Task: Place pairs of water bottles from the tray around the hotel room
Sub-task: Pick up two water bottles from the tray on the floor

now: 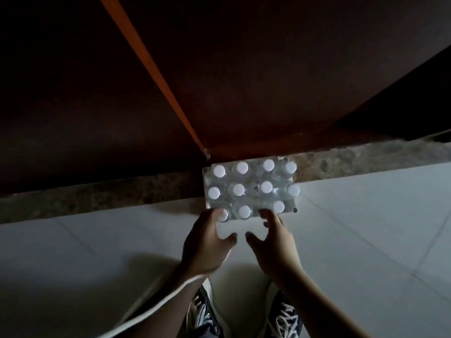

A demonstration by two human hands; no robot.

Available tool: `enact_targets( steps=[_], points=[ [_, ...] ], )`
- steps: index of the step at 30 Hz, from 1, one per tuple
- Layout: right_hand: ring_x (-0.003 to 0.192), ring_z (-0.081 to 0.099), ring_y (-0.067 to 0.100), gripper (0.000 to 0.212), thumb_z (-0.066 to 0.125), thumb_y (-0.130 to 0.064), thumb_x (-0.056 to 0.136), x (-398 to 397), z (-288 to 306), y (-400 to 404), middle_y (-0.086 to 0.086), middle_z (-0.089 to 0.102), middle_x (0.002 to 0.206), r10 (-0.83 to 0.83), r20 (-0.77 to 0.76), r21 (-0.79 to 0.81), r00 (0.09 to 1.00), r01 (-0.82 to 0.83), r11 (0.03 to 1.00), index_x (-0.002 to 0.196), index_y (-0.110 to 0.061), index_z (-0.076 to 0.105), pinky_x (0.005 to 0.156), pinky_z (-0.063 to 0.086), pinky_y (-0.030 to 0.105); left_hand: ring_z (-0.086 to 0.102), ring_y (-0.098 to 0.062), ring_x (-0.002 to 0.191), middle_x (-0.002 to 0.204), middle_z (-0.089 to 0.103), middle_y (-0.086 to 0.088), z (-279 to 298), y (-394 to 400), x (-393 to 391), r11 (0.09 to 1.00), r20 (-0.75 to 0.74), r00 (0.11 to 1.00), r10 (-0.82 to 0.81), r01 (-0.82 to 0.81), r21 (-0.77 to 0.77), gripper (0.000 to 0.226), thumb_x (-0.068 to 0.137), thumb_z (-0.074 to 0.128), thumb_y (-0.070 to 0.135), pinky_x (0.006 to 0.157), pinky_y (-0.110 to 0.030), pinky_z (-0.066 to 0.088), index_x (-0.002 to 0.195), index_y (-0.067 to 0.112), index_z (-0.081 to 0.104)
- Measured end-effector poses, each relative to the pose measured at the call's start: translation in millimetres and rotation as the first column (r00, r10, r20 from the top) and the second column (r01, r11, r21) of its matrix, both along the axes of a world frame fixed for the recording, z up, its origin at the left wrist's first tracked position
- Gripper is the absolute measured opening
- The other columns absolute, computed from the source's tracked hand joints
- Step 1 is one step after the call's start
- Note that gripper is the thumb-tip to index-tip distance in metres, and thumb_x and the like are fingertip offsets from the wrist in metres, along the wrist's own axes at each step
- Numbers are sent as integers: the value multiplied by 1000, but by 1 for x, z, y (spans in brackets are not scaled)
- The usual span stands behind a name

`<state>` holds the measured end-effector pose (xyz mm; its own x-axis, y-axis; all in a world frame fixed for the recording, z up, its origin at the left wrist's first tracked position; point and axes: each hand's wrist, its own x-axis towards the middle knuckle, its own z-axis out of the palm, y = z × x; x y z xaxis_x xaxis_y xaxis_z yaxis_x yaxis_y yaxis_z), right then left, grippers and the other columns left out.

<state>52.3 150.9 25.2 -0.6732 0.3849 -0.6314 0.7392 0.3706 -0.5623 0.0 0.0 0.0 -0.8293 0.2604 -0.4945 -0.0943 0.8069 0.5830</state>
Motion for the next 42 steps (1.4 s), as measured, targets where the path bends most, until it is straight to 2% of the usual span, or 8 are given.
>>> enact_targets(
  steps=[2,5,11,19,27,34,37,42],
  points=[
    [120,54,16,61,72,-22,83,-3,-42,-9,-3,54,138,-26,-44,19,999,27,999,138,-21,45,87,40,23,57,-5,101,107,52,23,-36,2,1,999,-58,998,-10,13,40,53,72,80,29,79,-19,47,118,29,56],
    [114,56,14,62,73,-16,81,-6,-94,-22,-5,54,135,-80,-115,26,990,83,996,136,-24,45,85,42,22,51,9,93,102,58,25,-82,1,2,995,-96,993,73,-67,68,48,75,80,22,74,-1,36,115,33,57],
    [109,61,19,65,78,-30,77,-14,-150,-29,-3,67,122,-206,-173,14,963,212,977,134,-34,47,81,44,27,63,-2,98,103,72,17,-123,-2,-2,989,-194,972,135,-119,91,42,75,83,34,77,-3,39,111,36,62],
    [100,64,13,62,84,-37,69,-14,-99,-15,-11,71,112,-89,-213,32,973,98,995,124,-34,55,76,44,24,69,-5,95,97,73,16,-67,-13,-15,992,-191,979,72,-51,115,42,71,77,45,81,-30,54,110,33,67],
    [91,64,9,52,86,-36,67,-48,98,21,-13,70,100,-96,-388,-35,917,90,995,110,-30,58,76,54,34,66,-4,101,103,70,21,131,-13,-64,985,-232,972,18,23,171,66,57,89,38,84,-25,54,117,39,61],
    [84,67,12,43,81,-32,64,-110,364,68,-6,69,91,-56,-609,-90,791,1,996,99,-25,59,72,55,38,66,8,94,101,72,26,398,26,-137,915,-233,972,-1,95,392,72,49,89,23,85,-15,51,100,64,60],
    [86,69,16,42,80,-31,66,-114,496,88,-3,71,93,-45,-676,-119,736,-48,992,103,-27,60,73,57,43,71,-3,98,103,75,17,527,42,-141,825,-189,981,38,76,560,65,48,85,33,88,-25,55,108,51,65],
    [78,70,6,41,79,-29,67,-95,702,103,-12,72,90,-44,-778,-119,627,-78,990,104,-32,60,65,57,25,69,-23,100,97,75,1,710,58,-121,600,-138,990,38,88,795,61,55,88,30,82,-36,54,109,15,64]
  ],
)
